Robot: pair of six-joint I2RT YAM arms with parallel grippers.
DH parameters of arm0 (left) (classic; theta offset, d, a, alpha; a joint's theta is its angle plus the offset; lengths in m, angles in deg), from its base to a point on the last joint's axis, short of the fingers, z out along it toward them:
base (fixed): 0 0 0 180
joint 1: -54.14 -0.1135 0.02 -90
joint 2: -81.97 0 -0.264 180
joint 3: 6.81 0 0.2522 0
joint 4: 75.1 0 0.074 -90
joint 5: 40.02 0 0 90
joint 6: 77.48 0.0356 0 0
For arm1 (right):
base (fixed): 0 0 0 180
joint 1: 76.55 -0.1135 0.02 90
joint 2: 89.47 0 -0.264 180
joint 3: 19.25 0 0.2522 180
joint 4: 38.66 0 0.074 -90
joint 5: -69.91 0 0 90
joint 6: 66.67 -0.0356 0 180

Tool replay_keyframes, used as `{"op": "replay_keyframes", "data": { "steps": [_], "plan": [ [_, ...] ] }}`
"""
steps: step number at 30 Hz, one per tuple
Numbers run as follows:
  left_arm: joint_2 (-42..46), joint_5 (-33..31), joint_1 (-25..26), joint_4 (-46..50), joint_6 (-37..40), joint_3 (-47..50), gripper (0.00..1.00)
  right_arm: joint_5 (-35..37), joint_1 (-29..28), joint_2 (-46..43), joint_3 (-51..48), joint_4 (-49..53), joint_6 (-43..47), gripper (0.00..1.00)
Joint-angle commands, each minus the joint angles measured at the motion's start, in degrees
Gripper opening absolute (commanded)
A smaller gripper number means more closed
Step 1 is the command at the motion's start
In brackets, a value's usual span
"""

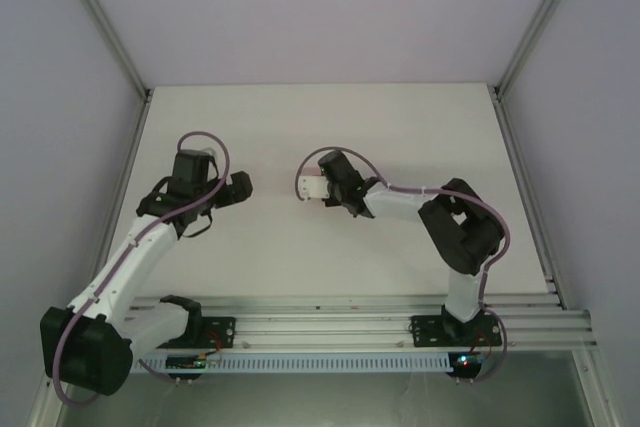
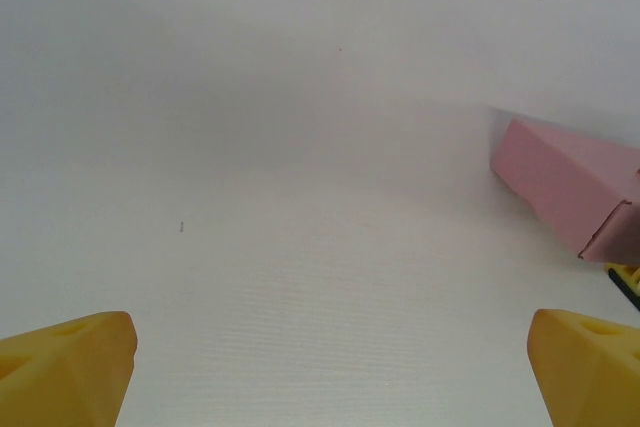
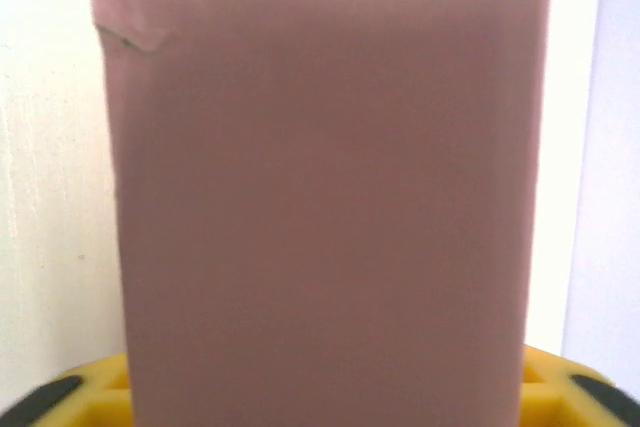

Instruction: Assemble paper box

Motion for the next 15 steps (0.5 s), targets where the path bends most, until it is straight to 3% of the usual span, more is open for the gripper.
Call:
{"op": "replay_keyframes", "data": {
  "steps": [1,7,11,15],
  "plan": [
    [-0.6,1.7,-0.3,-0.9,0.2,0.2,0.99,1.6,-0.8,-1.0,-2.5,-3.7,1.6,0.57],
    [-1.6,2.1,-0.4,-0.7,0.6,-0.7,1.00,0.4,-1.8,-3.3,-1.4,7.3,-2.7,0.96],
    [-1.7,2.2,-0.3,-0.8,0.9,-0.9,1.00,-3.1,-2.1,-5.8,0.4,15.9,-5.4,0.98],
    [-1.8,2.6,-0.3,-0.5,1.3,-1.2,1.00,-8.7,-1.9,-7.0,6.0,31.9,-8.3,0.99]
  ]
}}
